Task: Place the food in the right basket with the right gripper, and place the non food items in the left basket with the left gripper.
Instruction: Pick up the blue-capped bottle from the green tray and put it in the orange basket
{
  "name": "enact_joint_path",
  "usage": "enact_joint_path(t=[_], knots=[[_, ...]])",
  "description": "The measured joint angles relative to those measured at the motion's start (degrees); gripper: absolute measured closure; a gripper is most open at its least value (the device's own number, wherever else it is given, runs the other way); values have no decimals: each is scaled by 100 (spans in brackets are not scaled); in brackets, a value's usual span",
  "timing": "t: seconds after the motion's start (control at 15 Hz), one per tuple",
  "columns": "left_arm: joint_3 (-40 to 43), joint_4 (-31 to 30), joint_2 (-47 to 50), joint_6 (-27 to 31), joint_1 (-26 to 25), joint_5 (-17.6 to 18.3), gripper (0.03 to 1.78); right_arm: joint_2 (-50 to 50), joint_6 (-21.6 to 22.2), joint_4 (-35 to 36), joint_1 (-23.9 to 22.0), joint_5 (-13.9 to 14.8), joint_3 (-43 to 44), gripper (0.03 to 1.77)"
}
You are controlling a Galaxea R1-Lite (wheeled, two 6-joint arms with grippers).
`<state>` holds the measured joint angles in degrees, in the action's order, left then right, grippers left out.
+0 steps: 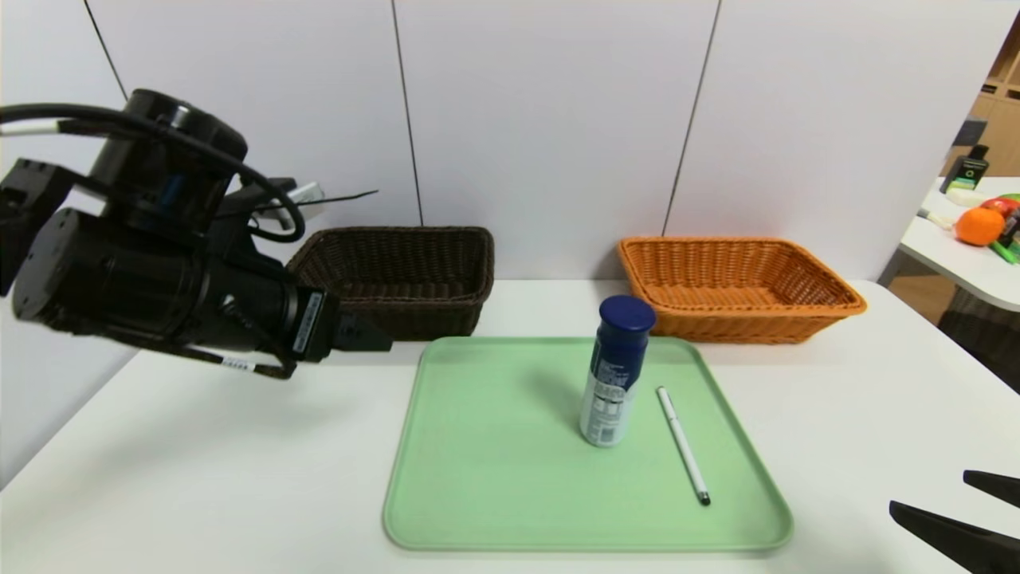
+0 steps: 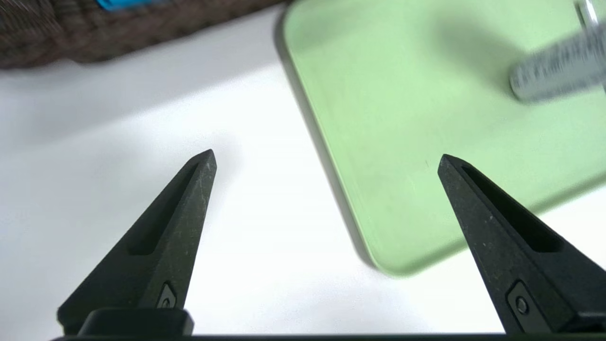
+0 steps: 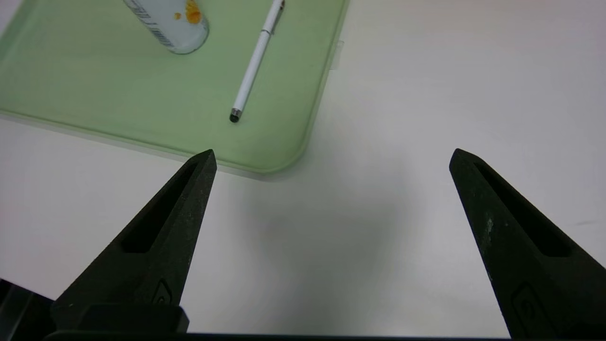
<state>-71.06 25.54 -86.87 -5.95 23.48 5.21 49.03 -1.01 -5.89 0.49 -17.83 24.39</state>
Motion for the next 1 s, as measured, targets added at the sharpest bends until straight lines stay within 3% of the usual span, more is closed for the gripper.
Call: enact_joint_path(t=[0.27,0.47,0.73,1.0], knots=[[1696,-951,1133,-17,948,30,14,44,-2,441,414,-55,-34,10],[2395,-1474,1662,256,1602,57,12,212,0,974,920,-57,-39,10],[2586,-1502,1848,488,1764,74,12,837,-35,1842,1552,-60,-37,10],[2589,-1504,1815,718,1781,57,12,1781,-133,2882,1880,-52,20,10]])
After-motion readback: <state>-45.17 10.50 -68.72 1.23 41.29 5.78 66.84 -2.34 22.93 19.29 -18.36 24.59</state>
